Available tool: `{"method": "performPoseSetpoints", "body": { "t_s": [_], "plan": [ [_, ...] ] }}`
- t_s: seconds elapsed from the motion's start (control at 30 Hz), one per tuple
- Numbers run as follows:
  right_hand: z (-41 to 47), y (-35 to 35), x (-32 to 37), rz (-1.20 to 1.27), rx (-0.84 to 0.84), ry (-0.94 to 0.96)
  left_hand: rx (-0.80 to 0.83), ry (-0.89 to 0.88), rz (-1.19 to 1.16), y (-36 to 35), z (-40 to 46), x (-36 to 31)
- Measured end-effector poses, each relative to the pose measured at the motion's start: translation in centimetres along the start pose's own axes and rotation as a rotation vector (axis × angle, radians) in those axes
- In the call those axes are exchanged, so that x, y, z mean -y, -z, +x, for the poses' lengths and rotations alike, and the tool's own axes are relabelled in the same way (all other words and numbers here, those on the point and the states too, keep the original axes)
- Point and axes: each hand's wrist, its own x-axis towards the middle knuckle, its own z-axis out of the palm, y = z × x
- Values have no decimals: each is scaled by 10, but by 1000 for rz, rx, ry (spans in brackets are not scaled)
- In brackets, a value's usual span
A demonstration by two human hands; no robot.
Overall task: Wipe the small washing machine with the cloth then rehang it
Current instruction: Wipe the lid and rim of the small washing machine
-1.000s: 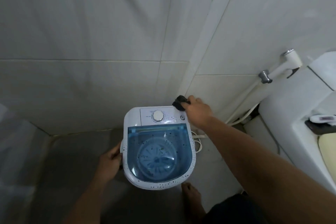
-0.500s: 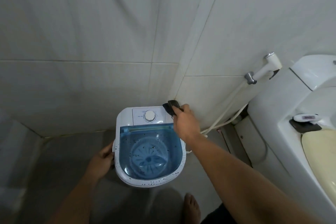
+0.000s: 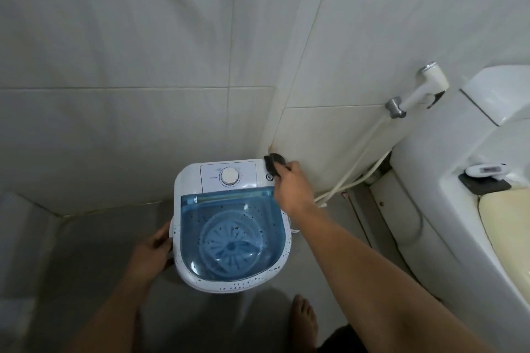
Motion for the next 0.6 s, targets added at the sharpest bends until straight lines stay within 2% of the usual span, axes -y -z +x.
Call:
{"method": "performPoseSetpoints", "body": {
  "t_s": [0.07,0.17,0.23,0.3,0.37,0.43,0.5,0.53,0.6],
  "plan": [
    [-9,-5,-9,-57,17,100,6,13,11,2,3,1],
    [12,8,-37,-96,131,-189,14,16,20,3,4,4],
    [21,17,-40,-12,117,-242,14,24,6,3,6,3],
    [14,19,-20,56,40,-70,15,29,6,2,5,2],
    [-7,12,3,1,16,163,12,31,11,0,4,0],
    [-36,3,14,-160,43,398,3,31,22,-2,2,-1],
    [-54,-1,13,-210,104,569,0,33,28,-1,3,0],
    [-53,4,13,-175,125,587,-3,33,37,0,3,0],
    [-37,16,19,-53,100,471,-1,34,51,0,2,-2]
  ]
}}
